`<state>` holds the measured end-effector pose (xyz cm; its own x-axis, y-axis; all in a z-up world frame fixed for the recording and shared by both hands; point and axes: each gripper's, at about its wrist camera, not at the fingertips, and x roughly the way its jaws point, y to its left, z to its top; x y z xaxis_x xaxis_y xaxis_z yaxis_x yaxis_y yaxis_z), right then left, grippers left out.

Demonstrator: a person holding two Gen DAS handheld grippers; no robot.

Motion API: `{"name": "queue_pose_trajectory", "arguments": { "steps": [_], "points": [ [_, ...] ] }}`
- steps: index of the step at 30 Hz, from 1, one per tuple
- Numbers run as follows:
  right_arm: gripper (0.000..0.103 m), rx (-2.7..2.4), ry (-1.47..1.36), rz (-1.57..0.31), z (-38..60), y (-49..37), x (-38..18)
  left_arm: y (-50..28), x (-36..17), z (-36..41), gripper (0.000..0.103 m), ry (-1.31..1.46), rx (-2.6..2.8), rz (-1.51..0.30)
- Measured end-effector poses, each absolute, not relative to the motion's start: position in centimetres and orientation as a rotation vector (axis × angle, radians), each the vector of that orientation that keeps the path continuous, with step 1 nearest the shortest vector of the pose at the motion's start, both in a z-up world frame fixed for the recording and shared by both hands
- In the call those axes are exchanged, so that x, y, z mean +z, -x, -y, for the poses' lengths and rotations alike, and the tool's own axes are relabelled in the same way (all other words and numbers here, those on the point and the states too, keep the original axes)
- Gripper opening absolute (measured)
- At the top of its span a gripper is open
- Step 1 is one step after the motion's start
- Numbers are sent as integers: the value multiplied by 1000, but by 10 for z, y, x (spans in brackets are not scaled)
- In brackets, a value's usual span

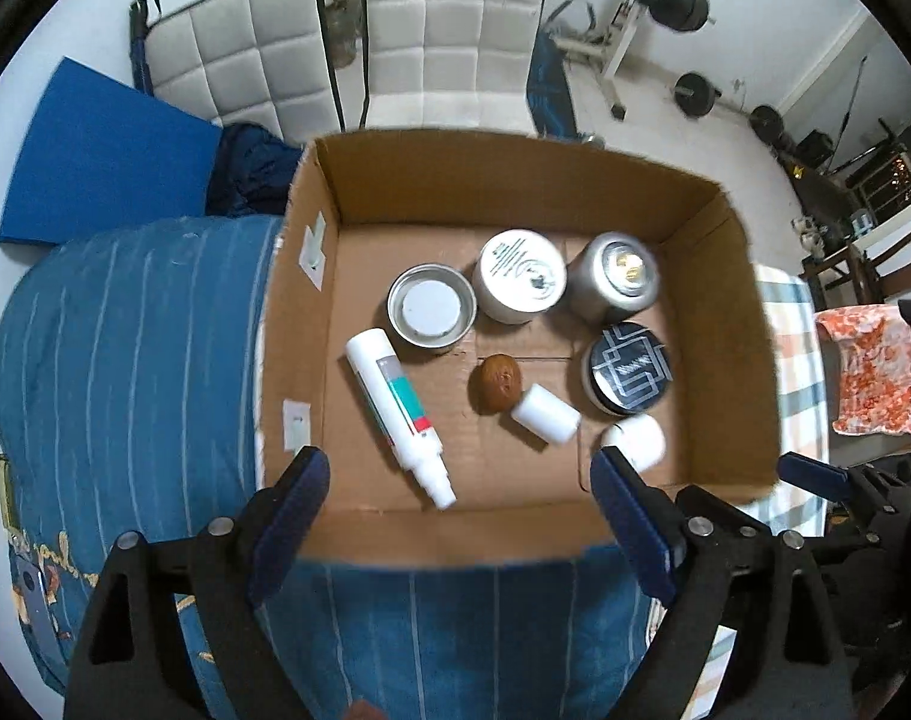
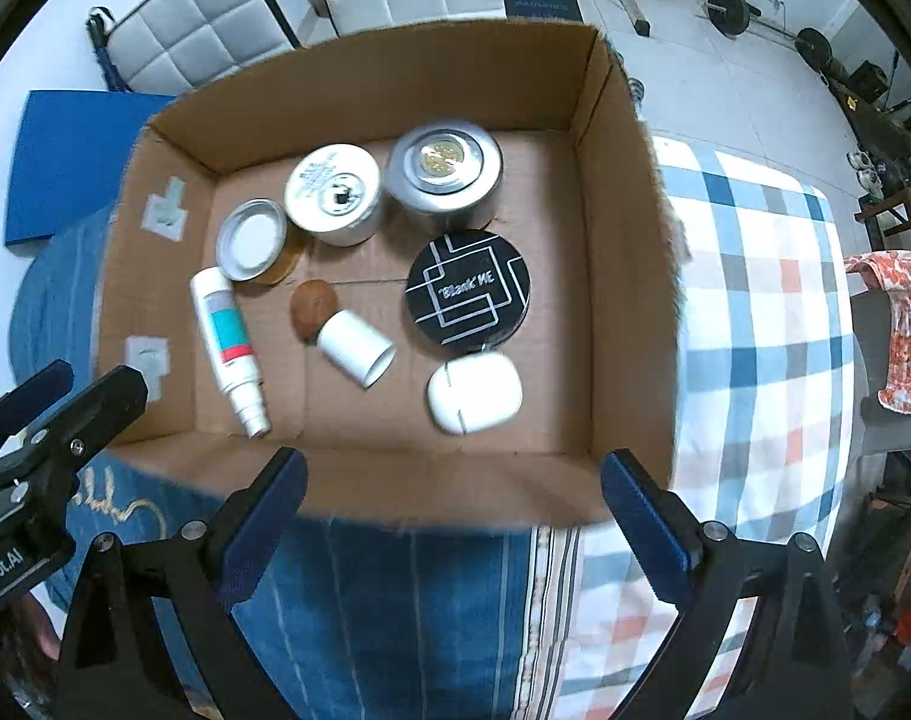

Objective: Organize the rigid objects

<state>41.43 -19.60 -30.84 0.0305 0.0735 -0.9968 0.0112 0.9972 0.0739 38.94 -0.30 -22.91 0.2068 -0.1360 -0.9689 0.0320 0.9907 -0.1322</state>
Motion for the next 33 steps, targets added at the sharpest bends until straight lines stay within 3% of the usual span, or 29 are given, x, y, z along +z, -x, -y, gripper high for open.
{"name": "queue_pose_trajectory", "arguments": {
  "steps": [17,21,24,33],
  "points": [
    [100,79,-101,-1269,224,-282,-131,-276,-78,-5,89,79,-90,-1112],
    [100,94,-120,-1209,226,-254,-96,-255,-54,-4,90,60,-72,-1087],
    [100,92,-105,-1167,225,-235,-73,-240,-40,-3,100,43,-73,-1074],
    [103,85,-76,-1112,224,-200,-29,-202,-11,0,100,48,-82,-1031]
  ]
}}
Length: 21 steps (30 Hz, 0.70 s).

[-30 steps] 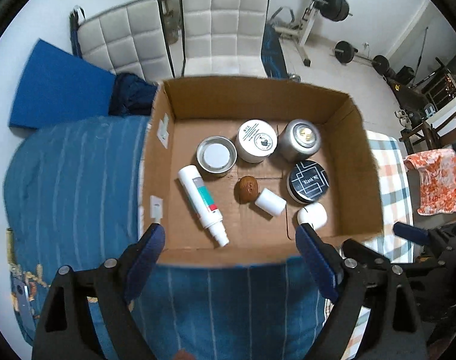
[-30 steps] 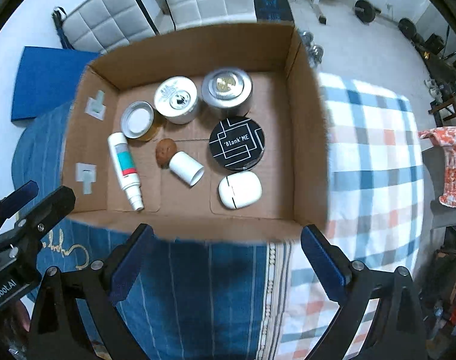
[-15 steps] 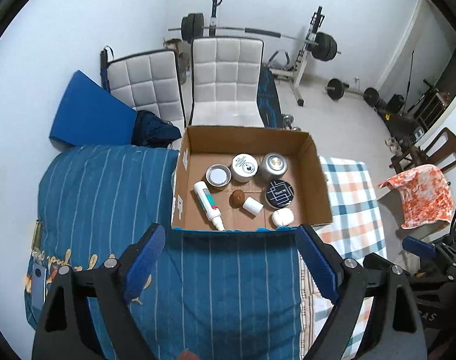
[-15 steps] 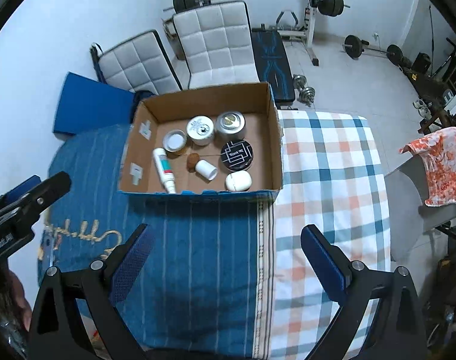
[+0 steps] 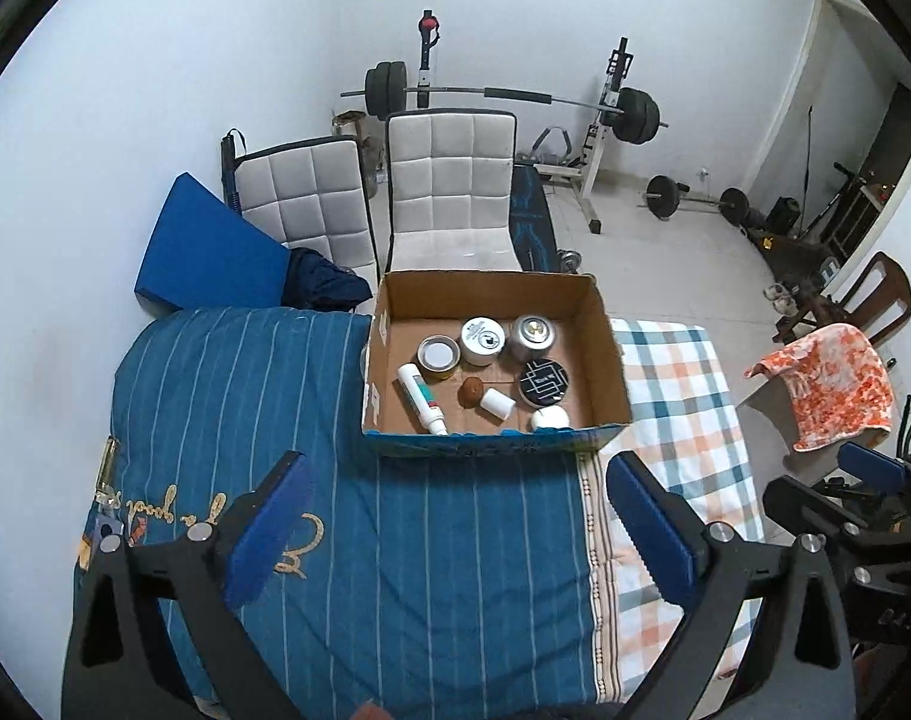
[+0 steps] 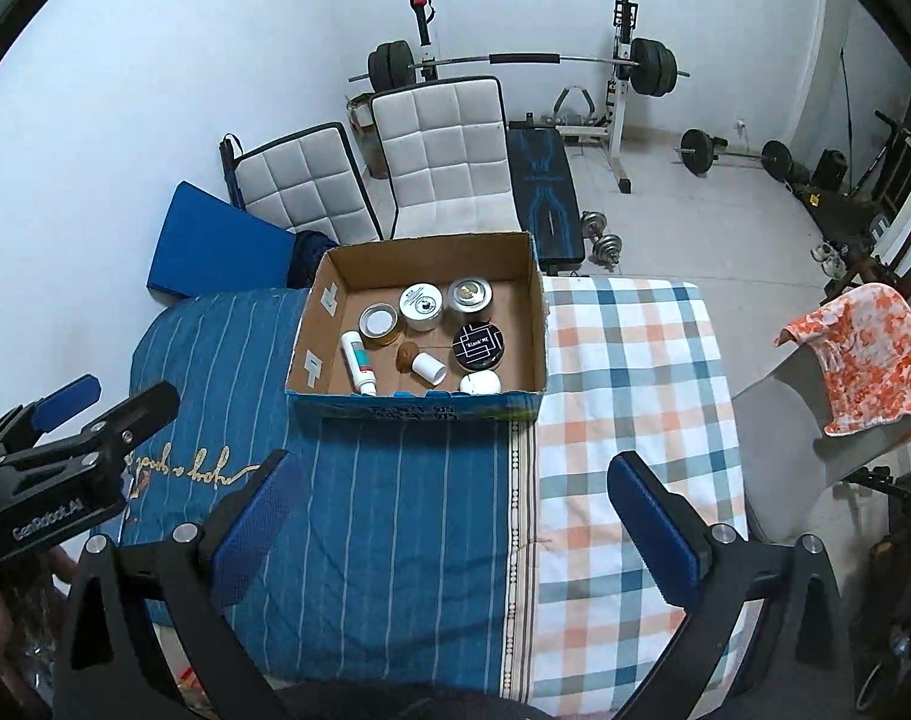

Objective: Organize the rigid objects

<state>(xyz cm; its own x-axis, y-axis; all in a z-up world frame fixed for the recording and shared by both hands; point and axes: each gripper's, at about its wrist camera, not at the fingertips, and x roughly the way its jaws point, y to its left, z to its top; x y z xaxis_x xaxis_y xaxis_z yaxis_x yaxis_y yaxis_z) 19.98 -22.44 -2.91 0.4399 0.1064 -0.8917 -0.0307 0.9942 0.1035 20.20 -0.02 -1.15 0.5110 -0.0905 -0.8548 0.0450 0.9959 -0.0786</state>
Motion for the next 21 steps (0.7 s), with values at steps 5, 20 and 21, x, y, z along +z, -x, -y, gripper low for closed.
{"name": "queue_pose_trajectory", "arguments": {
  "steps": [5,20,21],
  "points": [
    [103,80,-74,-1114,225,-196,-25,-196,-4,2,100,39,-80,-1009],
    [103,8,-51,-1063,234,-228,-26,-218,-3,1,103,13,-29,-947],
    [103,7,-52,-1062,235,-229,-26,-219,-4,2,103,13,-29,-946]
  ]
}}
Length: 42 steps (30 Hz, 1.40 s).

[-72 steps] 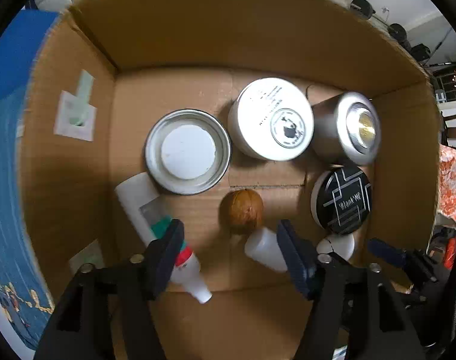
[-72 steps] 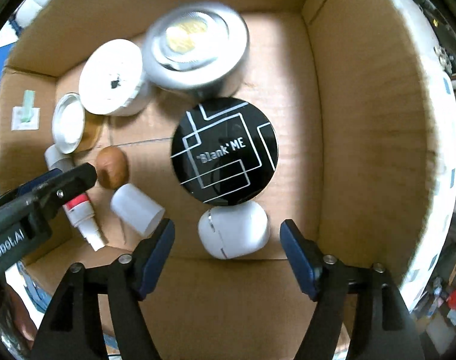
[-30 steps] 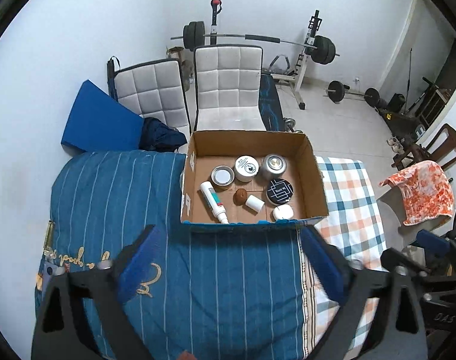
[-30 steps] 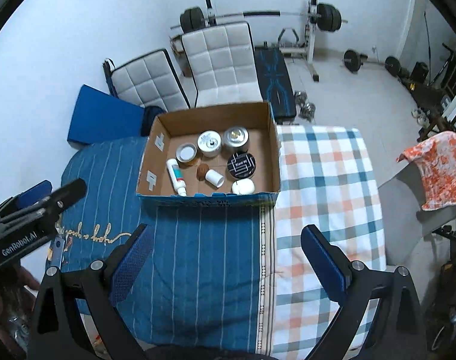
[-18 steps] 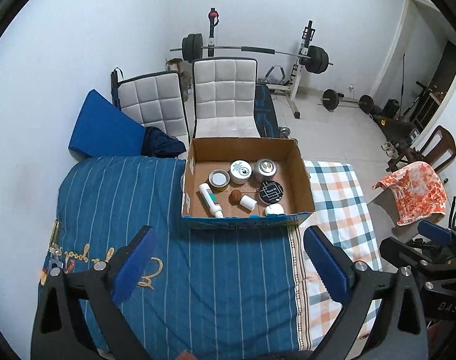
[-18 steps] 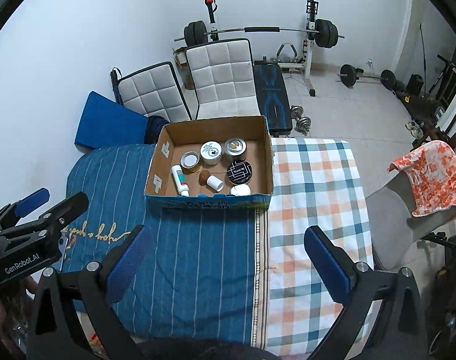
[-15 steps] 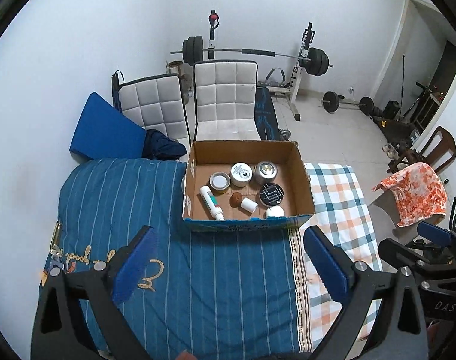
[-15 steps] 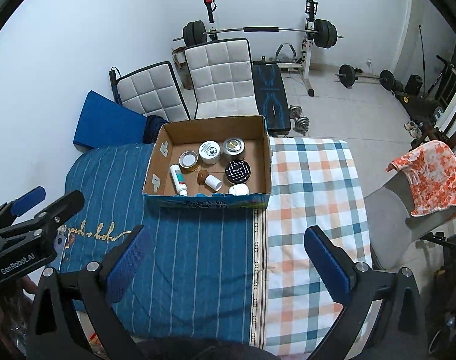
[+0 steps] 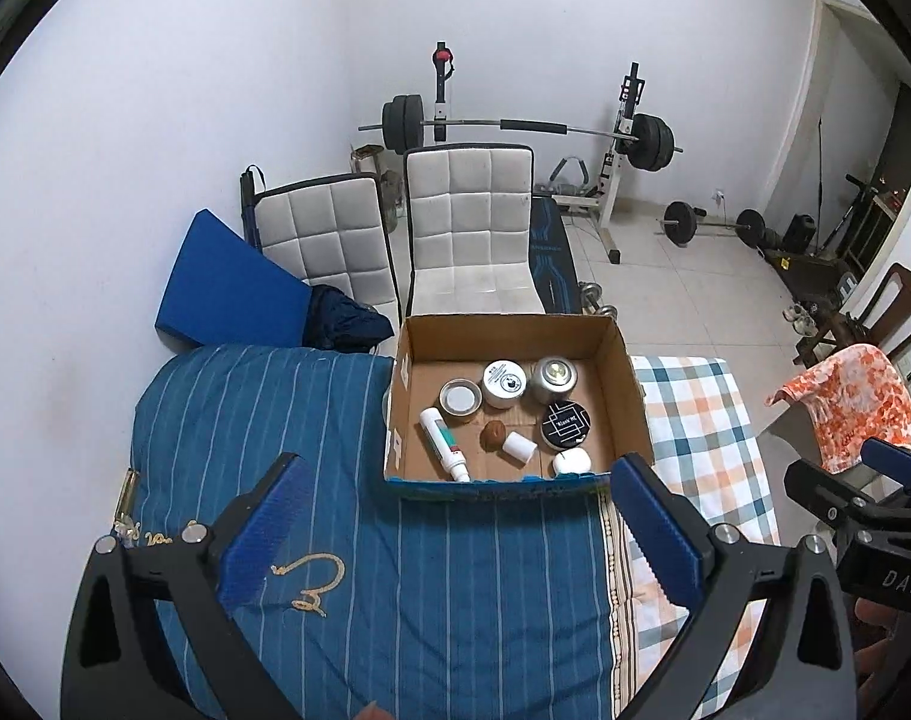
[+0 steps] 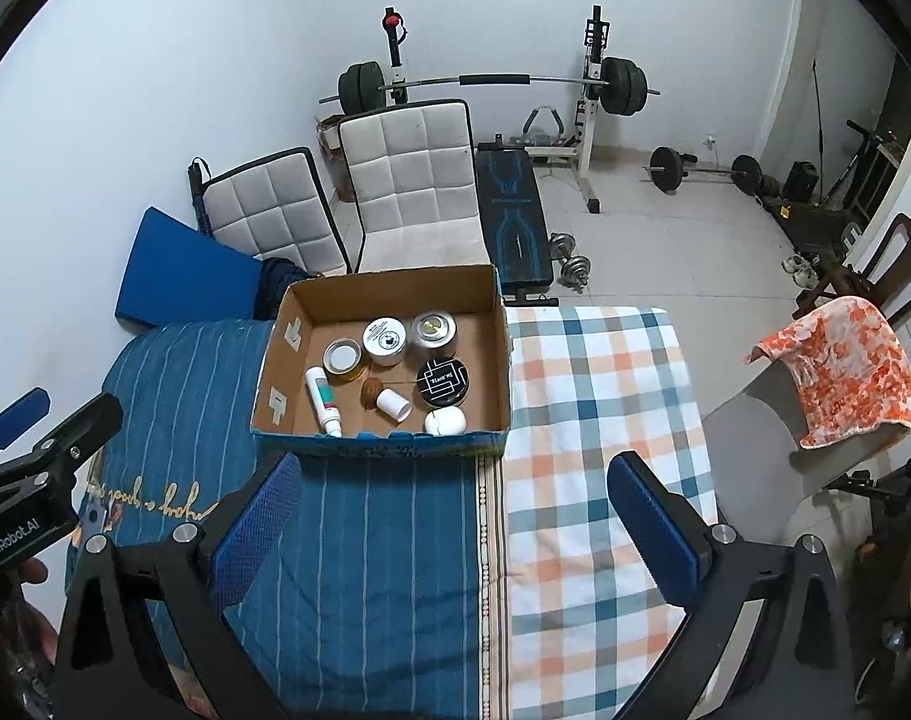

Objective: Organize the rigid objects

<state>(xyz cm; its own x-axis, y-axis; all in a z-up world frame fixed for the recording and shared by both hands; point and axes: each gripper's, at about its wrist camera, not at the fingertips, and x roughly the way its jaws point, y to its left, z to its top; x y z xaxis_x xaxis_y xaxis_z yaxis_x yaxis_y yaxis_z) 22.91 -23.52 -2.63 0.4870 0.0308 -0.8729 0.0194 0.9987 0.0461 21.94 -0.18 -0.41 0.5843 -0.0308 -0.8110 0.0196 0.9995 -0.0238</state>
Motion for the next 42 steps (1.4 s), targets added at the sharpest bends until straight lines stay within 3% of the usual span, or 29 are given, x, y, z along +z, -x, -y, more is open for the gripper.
{"name": "queue_pose_trajectory", "arguments": {
  "steps": [42],
  "points": [
    [103,-7,-23,-1056,240,-239,-40,-226,-18,11,103,28,-20,-972]
  ]
}}
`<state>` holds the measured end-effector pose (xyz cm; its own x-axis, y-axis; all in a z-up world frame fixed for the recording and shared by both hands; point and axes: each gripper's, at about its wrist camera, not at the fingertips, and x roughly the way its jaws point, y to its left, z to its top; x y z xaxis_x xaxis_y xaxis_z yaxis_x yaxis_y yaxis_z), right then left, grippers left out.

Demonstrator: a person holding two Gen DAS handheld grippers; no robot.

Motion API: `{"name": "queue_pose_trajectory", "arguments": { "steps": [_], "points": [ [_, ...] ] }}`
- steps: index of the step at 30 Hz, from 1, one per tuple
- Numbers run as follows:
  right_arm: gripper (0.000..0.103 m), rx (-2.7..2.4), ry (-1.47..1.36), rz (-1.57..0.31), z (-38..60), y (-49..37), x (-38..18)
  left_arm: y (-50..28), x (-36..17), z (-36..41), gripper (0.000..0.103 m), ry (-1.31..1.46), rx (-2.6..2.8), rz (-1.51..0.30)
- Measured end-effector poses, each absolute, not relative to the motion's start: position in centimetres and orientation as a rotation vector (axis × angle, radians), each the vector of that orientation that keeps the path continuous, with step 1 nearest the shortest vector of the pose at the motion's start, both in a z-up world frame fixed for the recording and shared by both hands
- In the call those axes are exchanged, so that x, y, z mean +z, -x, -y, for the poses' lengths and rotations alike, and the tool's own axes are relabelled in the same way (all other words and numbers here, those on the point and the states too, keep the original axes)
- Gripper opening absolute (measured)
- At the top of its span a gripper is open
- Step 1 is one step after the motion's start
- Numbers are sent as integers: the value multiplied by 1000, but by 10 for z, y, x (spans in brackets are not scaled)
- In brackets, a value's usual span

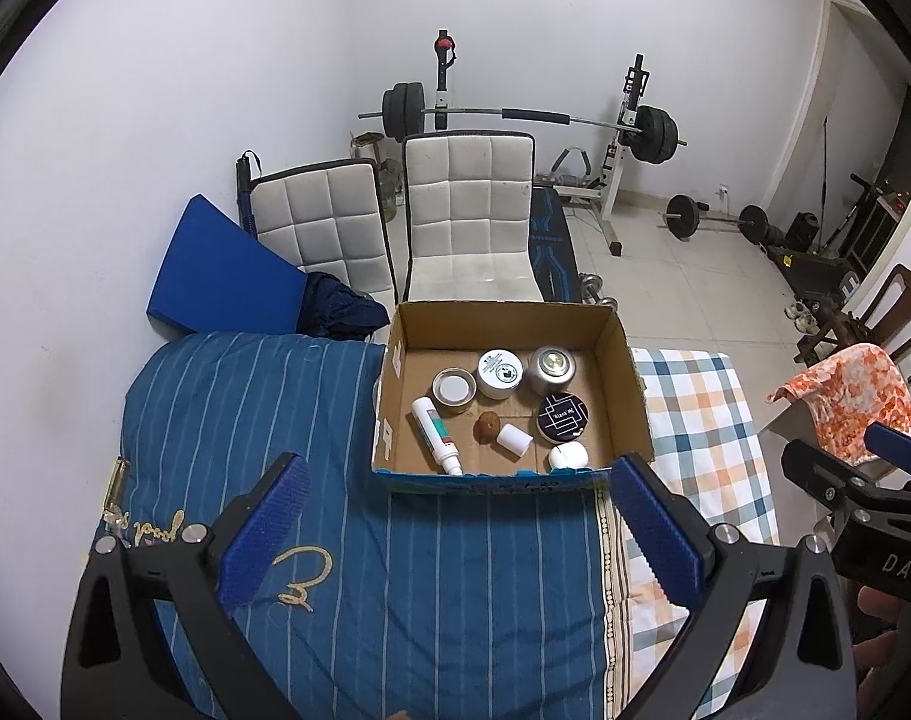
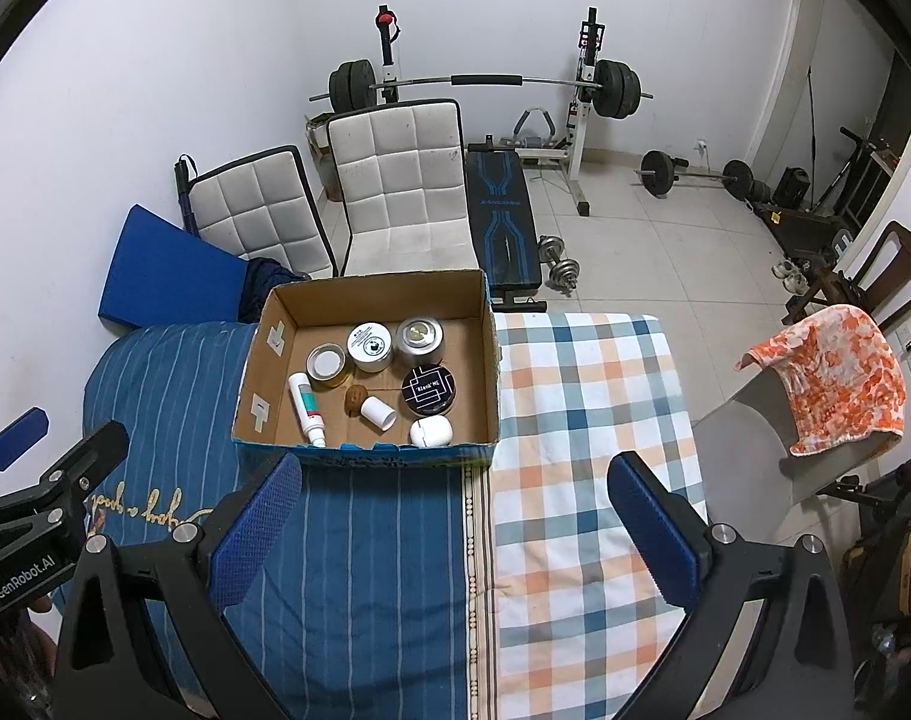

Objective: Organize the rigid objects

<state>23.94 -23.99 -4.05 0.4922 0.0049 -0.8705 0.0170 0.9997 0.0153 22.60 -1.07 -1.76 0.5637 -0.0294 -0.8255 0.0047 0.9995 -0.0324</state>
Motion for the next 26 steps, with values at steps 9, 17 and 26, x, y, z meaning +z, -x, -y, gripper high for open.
{"name": "queue_pose_trajectory", "arguments": {
  "steps": [9,17,26],
  "points": [
    [103,-5,-19,-1067,241,-236,-45,-229,-24,14,103,26,-23,-990],
    [103,-7,-14,-1066,242,-236,-45,-229,-24,14,103,29,-23,-986],
    [103,-6,-12,-1066,242,-236,-46,-227,-25,13,103,37,-6,-976]
  ]
}}
